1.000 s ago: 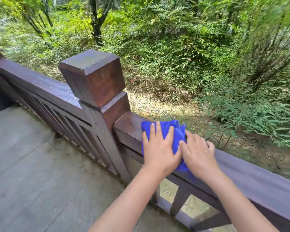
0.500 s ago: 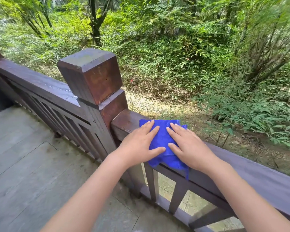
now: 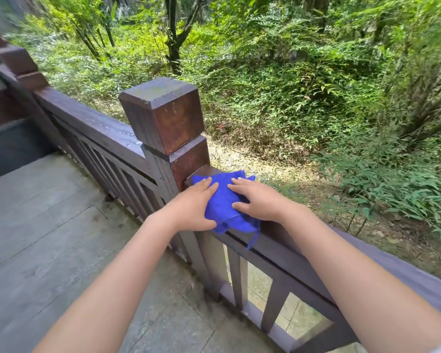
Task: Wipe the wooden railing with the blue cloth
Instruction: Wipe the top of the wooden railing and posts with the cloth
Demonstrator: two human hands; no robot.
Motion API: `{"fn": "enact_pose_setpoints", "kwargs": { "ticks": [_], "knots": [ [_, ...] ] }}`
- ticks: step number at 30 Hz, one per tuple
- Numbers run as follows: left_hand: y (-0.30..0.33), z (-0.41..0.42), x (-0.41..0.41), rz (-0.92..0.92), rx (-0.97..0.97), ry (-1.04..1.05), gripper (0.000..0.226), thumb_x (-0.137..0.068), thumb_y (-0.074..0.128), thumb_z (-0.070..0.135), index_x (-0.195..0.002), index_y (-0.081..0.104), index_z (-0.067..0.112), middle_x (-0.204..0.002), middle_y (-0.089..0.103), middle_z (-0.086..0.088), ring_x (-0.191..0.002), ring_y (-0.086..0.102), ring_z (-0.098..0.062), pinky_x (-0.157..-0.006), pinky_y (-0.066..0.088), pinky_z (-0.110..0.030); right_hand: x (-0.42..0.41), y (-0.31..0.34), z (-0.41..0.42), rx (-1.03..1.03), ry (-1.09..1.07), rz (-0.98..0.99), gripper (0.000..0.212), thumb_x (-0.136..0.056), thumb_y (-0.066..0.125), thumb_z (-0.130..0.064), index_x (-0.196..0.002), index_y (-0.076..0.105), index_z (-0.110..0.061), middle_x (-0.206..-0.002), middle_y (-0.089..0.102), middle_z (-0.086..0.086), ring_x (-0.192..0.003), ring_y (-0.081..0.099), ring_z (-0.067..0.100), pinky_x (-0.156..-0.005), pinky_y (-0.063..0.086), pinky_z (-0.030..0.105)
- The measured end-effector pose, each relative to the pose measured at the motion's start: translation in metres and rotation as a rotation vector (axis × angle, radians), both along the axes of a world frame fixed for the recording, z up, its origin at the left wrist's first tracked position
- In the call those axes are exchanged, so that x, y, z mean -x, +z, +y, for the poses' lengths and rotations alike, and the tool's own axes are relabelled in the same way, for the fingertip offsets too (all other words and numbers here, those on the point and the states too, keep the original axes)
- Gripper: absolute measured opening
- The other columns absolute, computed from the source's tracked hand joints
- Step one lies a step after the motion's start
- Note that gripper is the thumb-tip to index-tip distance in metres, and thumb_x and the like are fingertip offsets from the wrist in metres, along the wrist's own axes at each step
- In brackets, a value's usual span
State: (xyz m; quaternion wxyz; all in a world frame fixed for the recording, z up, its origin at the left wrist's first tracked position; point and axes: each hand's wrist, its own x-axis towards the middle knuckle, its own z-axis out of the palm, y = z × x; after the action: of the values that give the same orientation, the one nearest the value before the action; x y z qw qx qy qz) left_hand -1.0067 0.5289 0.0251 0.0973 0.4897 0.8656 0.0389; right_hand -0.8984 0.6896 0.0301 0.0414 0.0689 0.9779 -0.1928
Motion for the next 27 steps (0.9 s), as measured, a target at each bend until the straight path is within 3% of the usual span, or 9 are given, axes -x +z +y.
{"fn": "enact_pose_setpoints", "kwargs": {
  "ticks": [3, 6, 11, 22, 27],
  "knots": [
    [-0.012, -0.009, -0.015, 0.104, -0.104, 0.046, 0.076, -0.082, 0.063, 0.026, -0.144, 0.022, 0.015, -0.155, 0.019, -0.007, -0.142, 0.019, -0.017, -0.115, 0.02, -0.029, -0.009, -0.002, -0.007, -0.019, 0.021, 0.107, 0.049, -0.086, 0.055, -0.028, -0.133, 0.045, -0.017, -0.146, 0.042, 0.004, -0.136, 0.034, 0.017, -0.109, 0.029, 0.035],
    [-0.017, -0.016, -0.024, 0.109, -0.194, 0.084, 0.065, -0.083, 0.061, 0.015, -0.141, 0.031, 0.016, -0.152, 0.029, -0.006, -0.139, 0.027, -0.016, -0.113, 0.025, -0.029, -0.013, -0.003, -0.017, -0.108, 0.005, 0.216, 0.037, -0.082, 0.054, -0.026, -0.119, 0.056, -0.019, -0.121, 0.064, 0.004, -0.116, 0.054, 0.026, -0.089, 0.045, 0.039],
    [-0.008, -0.042, -0.02, 0.039, -0.197, 0.088, 0.056, -0.079, 0.059, 0.015, -0.133, 0.045, 0.023, -0.14, 0.05, 0.002, -0.13, 0.042, -0.013, -0.105, 0.037, -0.03, -0.009, -0.002, -0.033, -0.158, 0.036, 0.282, 0.032, -0.08, 0.053, -0.027, -0.111, 0.058, -0.022, -0.106, 0.068, 0.003, -0.103, 0.058, 0.028, -0.072, 0.045, 0.036],
    [0.029, -0.122, 0.035, -0.086, -0.286, 0.12, 0.057, -0.068, 0.062, 0.02, -0.122, 0.052, 0.034, -0.113, 0.067, 0.009, -0.1, 0.058, -0.009, -0.085, 0.048, -0.026, 0.05, 0.02, -0.097, 0.029, 0.047, 0.343, 0.037, -0.078, 0.056, -0.024, -0.115, 0.059, -0.029, -0.118, 0.066, -0.008, -0.112, 0.056, 0.016, -0.084, 0.046, 0.032],
    [0.042, -0.171, 0.092, -0.046, -0.304, 0.092, 0.057, -0.069, 0.065, 0.018, -0.123, 0.053, 0.027, -0.117, 0.065, 0.004, -0.107, 0.056, -0.013, -0.088, 0.043, -0.021, 0.099, 0.031, -0.149, 0.077, 0.008, 0.394, 0.036, -0.077, 0.059, -0.023, -0.113, 0.062, -0.029, -0.117, 0.067, -0.008, -0.108, 0.057, 0.016, -0.084, 0.046, 0.031]
  ]
}}
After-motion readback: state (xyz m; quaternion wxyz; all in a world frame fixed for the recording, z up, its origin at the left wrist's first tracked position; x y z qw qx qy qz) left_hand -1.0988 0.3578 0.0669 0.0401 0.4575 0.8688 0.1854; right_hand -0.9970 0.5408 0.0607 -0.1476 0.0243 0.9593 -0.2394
